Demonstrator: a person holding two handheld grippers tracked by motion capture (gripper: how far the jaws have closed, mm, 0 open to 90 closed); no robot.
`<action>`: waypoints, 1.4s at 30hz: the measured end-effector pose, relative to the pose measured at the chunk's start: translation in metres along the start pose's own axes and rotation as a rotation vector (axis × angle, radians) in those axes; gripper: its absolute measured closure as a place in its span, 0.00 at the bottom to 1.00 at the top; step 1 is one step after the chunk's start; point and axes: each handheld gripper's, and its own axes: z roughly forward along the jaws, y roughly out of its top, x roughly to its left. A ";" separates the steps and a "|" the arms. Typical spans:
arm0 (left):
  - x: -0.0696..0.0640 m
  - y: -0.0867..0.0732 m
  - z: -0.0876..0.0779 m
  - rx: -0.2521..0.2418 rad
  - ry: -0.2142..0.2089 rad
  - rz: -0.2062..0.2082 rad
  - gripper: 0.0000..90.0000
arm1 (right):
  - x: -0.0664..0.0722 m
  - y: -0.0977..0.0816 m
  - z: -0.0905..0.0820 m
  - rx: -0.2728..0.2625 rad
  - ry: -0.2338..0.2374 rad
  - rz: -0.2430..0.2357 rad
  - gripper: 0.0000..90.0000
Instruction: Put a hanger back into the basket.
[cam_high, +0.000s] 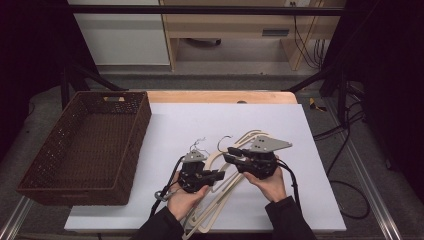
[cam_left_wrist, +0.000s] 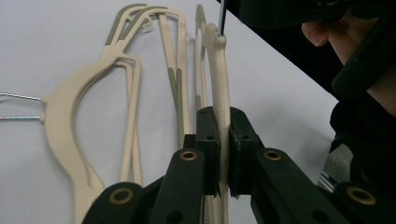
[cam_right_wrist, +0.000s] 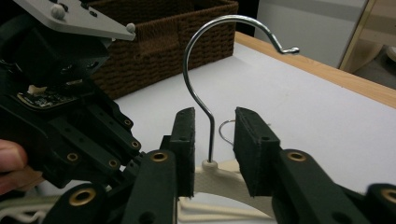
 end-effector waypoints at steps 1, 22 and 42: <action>-0.003 0.000 -0.001 0.002 -0.005 0.006 0.95 | -0.001 -0.002 -0.005 -0.011 0.002 0.010 0.73; -0.004 0.033 -0.076 -0.100 0.069 0.147 0.95 | -0.020 -0.022 -0.080 -0.151 -0.216 0.101 0.20; 0.033 0.075 -0.182 -0.161 0.174 0.278 0.95 | -0.033 -0.035 -0.090 -0.127 -0.307 0.138 0.11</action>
